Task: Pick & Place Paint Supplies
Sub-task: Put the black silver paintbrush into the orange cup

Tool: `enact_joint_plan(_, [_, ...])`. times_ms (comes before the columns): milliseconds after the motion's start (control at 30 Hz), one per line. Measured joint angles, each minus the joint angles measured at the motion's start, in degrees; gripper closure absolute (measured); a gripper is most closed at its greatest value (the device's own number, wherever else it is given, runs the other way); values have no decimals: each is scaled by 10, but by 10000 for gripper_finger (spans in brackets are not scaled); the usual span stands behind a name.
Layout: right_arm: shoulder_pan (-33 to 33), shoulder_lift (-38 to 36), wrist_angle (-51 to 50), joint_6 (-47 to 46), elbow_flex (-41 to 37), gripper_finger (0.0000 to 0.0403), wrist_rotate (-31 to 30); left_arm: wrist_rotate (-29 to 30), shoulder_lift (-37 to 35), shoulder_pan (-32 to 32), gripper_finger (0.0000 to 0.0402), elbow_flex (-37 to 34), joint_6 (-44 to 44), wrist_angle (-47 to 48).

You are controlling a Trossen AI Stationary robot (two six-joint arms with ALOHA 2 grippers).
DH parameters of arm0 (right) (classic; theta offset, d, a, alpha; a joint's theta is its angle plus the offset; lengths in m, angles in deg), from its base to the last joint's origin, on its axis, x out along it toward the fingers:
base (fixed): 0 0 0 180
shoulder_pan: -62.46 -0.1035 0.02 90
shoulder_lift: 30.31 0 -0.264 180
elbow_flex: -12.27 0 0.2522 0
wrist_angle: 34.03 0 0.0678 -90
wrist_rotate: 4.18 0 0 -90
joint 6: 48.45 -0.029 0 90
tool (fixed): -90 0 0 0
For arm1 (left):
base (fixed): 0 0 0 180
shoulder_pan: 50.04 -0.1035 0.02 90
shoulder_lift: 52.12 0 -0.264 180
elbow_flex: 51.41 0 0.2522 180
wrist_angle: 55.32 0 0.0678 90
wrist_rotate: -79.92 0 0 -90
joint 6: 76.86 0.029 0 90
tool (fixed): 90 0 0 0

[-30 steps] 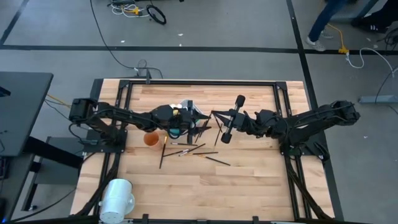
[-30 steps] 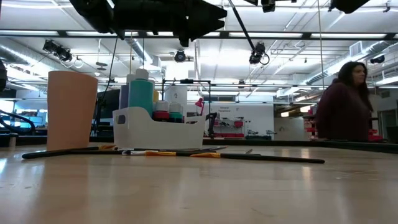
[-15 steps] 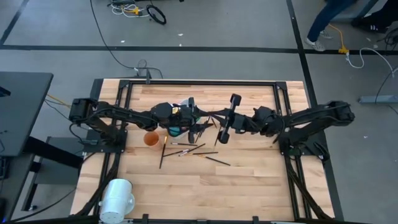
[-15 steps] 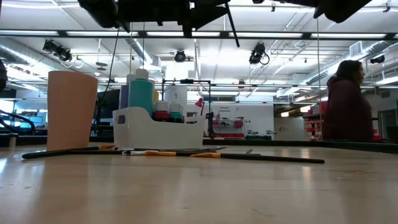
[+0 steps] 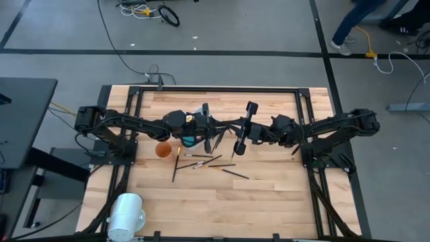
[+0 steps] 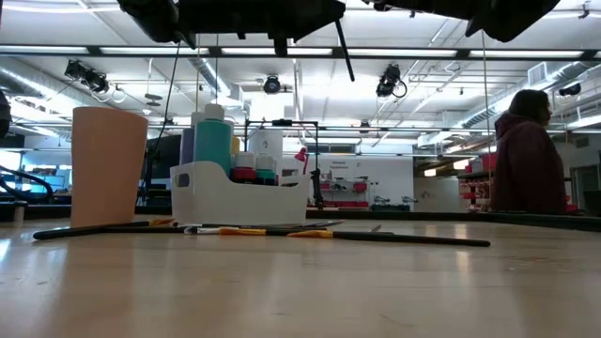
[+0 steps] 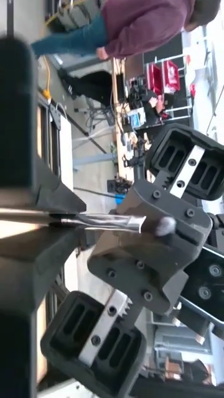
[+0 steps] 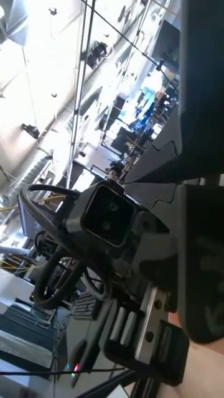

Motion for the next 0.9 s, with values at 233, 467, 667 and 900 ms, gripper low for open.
enact_joint_plan(233, [-4,0,-15,-2,0,378,-22,6,-1,0,368,0,6,12])
enact_joint_plan(467, [-28,-1,-81,-1,0,319,-104,20,-59,0,377,0,8,114])
enact_joint_plan(667, [-37,0,-195,-67,0,269,-140,23,-183,0,377,1,18,268])
enact_joint_plan(900, [-35,-1,-289,-150,0,242,-137,22,-334,11,374,1,-1,485])
